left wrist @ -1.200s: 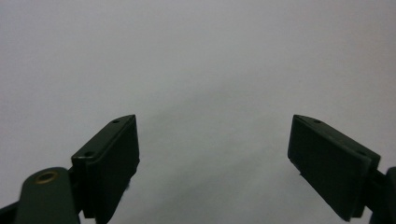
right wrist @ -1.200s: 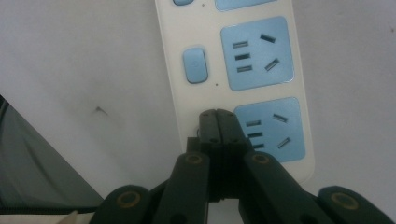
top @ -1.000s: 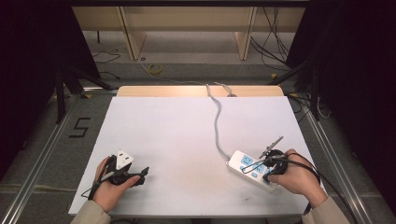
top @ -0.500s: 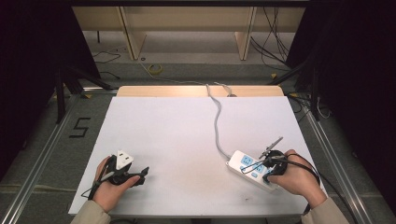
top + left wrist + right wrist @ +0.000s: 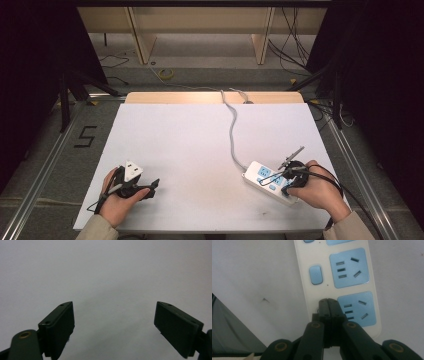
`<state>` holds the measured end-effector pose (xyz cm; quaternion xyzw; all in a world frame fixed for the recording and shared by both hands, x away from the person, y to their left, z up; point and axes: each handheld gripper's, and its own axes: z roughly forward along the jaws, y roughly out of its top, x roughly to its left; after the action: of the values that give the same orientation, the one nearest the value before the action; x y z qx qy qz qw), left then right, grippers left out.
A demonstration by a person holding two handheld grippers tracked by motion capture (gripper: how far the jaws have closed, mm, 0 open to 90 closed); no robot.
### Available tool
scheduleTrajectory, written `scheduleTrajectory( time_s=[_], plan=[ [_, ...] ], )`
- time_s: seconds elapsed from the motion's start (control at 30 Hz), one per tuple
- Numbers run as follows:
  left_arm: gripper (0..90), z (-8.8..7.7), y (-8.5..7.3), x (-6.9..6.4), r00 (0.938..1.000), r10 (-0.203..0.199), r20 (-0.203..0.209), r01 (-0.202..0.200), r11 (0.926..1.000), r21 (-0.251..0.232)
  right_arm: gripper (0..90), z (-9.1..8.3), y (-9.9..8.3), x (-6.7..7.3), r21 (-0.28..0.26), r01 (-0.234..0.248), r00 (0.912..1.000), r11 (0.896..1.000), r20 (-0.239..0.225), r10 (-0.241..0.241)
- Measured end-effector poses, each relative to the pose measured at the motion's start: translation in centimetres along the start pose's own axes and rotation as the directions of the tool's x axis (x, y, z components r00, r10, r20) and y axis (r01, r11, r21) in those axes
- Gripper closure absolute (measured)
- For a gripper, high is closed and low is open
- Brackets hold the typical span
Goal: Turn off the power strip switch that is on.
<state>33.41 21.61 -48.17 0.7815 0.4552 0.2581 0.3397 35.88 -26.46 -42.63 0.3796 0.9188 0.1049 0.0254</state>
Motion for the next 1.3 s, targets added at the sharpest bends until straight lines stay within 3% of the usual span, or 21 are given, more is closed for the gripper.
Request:
scheduleTrajectory(
  time_s=[1.3],
  plan=[
    [16.5,0.04,-0.02,0.02,1.0,-0.007,0.0,0.007,1.0,-0.001,90.0,-0.09,0.01,0.06,-0.006,0.012,0.9999,1.0,0.007,-0.012]
  ],
)
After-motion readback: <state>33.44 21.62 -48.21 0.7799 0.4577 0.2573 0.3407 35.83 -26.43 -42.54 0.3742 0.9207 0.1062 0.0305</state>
